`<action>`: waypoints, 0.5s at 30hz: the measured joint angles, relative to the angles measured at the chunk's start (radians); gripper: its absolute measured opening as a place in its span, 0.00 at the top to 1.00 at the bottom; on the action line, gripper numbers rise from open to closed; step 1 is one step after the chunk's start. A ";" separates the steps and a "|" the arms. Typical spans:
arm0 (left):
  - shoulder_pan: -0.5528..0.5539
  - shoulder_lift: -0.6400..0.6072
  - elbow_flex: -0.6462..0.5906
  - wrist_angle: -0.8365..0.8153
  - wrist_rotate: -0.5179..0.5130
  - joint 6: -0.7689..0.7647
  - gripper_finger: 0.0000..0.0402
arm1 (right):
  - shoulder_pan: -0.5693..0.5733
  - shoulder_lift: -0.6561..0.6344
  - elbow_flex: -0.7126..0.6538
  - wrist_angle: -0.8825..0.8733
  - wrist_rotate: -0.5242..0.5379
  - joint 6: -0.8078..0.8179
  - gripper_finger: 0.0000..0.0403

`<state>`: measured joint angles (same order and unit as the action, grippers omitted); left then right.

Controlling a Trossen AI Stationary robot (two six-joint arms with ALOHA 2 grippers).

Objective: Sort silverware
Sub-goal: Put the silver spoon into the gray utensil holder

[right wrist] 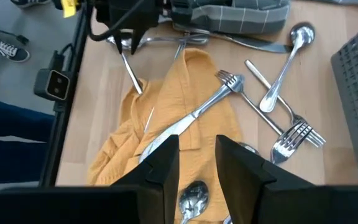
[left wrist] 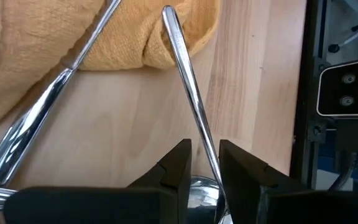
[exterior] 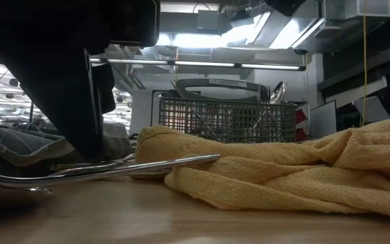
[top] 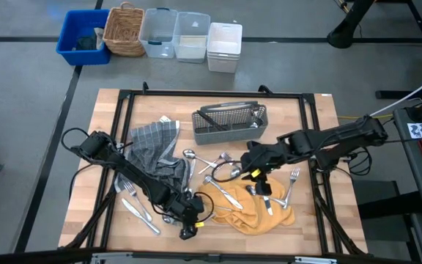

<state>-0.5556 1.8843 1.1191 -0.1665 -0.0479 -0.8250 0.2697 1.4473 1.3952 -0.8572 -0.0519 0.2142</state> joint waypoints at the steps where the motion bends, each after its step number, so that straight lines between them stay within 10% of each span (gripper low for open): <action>1: -0.001 0.000 0.000 0.000 0.000 0.003 0.82 | -0.001 0.010 0.000 0.004 0.000 0.004 0.74; 15: -0.002 0.050 0.000 0.040 -0.002 -0.040 0.82 | -0.001 0.078 0.000 0.082 -0.009 0.025 0.74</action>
<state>-0.5575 1.9343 1.1191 -0.1264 -0.0498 -0.8646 0.2689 1.5257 1.3952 -0.7750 -0.0608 0.2394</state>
